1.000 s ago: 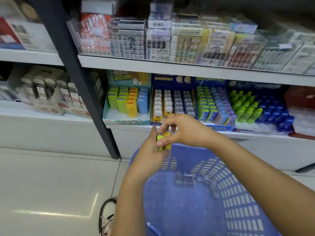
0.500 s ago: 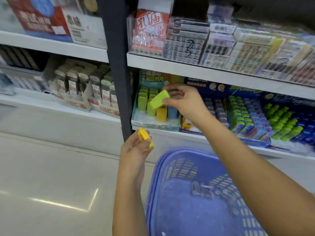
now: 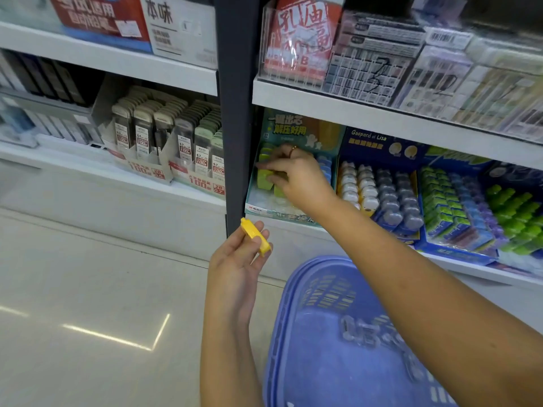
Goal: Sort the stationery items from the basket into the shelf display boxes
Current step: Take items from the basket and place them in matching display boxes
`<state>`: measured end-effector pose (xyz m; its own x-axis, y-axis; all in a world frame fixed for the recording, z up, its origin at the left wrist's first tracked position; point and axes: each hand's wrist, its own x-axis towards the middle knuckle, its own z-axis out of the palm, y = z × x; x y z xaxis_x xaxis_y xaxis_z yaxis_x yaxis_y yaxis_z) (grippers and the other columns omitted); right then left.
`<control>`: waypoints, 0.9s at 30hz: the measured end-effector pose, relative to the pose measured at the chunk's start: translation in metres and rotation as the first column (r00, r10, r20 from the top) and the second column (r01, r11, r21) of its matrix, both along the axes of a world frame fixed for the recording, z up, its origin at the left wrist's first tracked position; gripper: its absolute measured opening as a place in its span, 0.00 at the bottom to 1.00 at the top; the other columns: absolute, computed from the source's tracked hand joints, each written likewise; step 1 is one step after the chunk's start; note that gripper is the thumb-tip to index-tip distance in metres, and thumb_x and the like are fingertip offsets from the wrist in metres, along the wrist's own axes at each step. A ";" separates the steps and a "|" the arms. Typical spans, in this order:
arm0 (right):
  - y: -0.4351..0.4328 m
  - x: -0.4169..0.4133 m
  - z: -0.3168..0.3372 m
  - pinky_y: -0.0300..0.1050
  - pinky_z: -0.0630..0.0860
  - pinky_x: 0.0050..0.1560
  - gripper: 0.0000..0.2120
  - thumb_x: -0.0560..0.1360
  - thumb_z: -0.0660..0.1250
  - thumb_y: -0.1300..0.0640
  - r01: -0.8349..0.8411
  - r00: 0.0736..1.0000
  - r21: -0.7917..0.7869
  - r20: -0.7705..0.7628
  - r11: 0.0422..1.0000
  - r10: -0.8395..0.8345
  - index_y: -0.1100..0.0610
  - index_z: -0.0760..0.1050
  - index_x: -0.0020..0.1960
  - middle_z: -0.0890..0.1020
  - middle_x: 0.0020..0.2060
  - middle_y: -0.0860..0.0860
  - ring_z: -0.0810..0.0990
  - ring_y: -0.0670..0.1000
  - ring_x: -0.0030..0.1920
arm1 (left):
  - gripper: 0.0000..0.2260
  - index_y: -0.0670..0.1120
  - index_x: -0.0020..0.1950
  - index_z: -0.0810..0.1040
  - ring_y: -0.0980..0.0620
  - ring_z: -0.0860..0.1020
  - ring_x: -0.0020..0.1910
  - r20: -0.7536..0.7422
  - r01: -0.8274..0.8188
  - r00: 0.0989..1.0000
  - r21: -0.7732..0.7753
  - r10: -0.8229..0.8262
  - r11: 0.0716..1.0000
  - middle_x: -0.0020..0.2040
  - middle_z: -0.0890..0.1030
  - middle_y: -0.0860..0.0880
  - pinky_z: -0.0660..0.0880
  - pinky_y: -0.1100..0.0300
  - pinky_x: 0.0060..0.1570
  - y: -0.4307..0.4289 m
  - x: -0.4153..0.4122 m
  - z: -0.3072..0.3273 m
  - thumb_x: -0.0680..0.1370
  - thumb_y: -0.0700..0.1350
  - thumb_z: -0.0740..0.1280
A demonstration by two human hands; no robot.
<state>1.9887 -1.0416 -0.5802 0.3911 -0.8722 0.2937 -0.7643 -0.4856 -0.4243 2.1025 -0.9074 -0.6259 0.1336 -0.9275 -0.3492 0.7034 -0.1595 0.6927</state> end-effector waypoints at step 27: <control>0.001 0.002 0.022 0.45 0.67 0.62 0.14 0.77 0.63 0.54 0.072 0.958 0.107 -0.285 0.992 -0.039 0.52 0.78 0.62 0.73 0.60 0.56 0.68 0.56 0.63 | 0.15 0.39 0.62 0.76 0.48 0.81 0.55 -0.024 -0.026 0.999 -0.084 0.024 0.996 0.47 0.84 0.48 0.80 0.59 0.50 0.001 -0.006 -0.003 0.75 0.33 0.65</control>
